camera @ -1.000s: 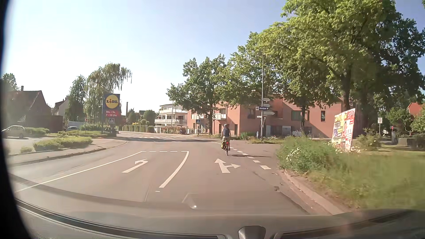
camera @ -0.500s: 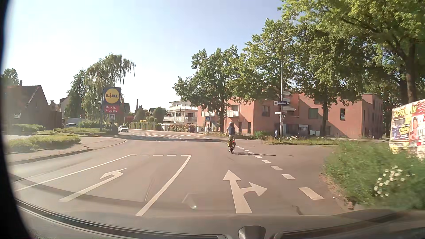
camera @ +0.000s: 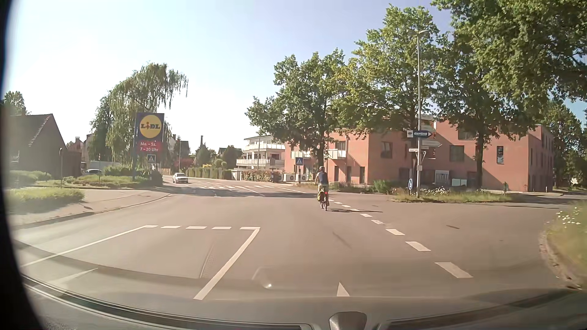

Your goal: Follow the waypoints while adhering to traffic rules and regulations

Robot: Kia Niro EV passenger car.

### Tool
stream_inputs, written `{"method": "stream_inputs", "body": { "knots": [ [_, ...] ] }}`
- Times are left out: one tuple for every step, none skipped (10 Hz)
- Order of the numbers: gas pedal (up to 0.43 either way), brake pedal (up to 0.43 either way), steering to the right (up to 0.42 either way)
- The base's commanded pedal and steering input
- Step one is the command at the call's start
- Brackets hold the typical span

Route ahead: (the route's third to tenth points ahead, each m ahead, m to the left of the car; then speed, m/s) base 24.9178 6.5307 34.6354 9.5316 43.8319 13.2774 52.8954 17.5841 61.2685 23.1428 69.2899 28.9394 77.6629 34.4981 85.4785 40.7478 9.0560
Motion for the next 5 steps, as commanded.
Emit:
{"method": "stream_inputs", "body": {
  "knots": [
    [0.087, 0.006, -0.028],
    [0.087, 0.006, -0.024],
    [0.087, 0.006, -0.023],
    [0.087, 0.012, -0.023],
    [0.087, 0.006, -0.023]
  ]
}}
